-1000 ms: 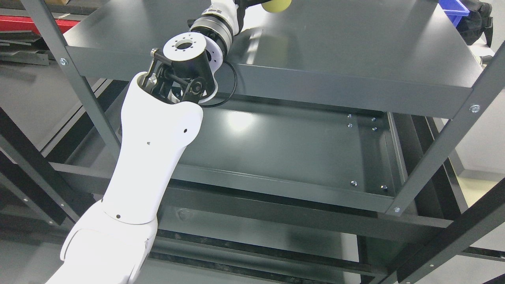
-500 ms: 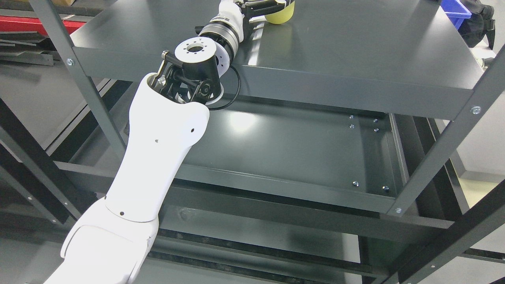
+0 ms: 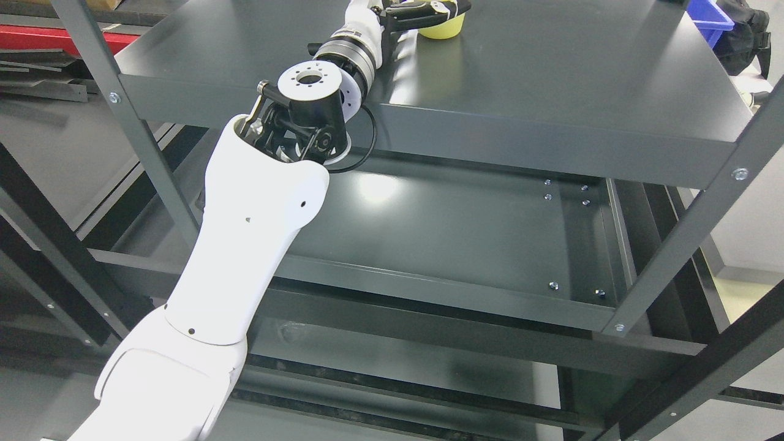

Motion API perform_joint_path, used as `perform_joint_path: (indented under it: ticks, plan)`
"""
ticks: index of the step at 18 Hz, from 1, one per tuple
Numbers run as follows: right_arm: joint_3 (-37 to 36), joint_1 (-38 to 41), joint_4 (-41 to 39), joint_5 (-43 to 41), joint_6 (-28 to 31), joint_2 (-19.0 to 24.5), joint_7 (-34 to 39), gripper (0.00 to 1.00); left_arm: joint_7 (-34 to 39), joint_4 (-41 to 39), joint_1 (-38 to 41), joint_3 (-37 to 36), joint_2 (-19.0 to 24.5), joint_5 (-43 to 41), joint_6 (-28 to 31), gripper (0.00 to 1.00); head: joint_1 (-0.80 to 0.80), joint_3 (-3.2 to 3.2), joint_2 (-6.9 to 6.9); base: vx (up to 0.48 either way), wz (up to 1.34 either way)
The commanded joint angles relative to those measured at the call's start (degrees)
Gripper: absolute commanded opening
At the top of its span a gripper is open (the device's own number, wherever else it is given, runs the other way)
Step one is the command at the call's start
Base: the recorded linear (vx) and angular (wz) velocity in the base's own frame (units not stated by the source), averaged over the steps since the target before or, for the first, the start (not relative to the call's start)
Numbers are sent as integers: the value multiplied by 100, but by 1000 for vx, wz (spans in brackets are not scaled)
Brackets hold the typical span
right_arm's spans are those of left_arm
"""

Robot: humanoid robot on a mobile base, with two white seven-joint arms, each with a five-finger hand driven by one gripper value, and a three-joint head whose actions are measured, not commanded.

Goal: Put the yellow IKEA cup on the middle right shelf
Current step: 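Lower the yellow cup onto the shelf and open the left hand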

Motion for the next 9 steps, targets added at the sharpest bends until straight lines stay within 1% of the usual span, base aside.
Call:
perform_joint_path:
  ticks: [1,6,9]
  plan:
    - [97,79,0,-140,3,-100,-5,99,5,-304,34,5,99,-11,-26,99,0,0,0,0,0]
    - [97,79,0,-140,3,-100,-5,99,5,-313,25,32,99,-20,-500,99,0,0,0,0,0]
    - [97,79,0,-140,3,-100,-5,99,5,-313,17,58,99,-168,-659,99,0,0,0,0,0]
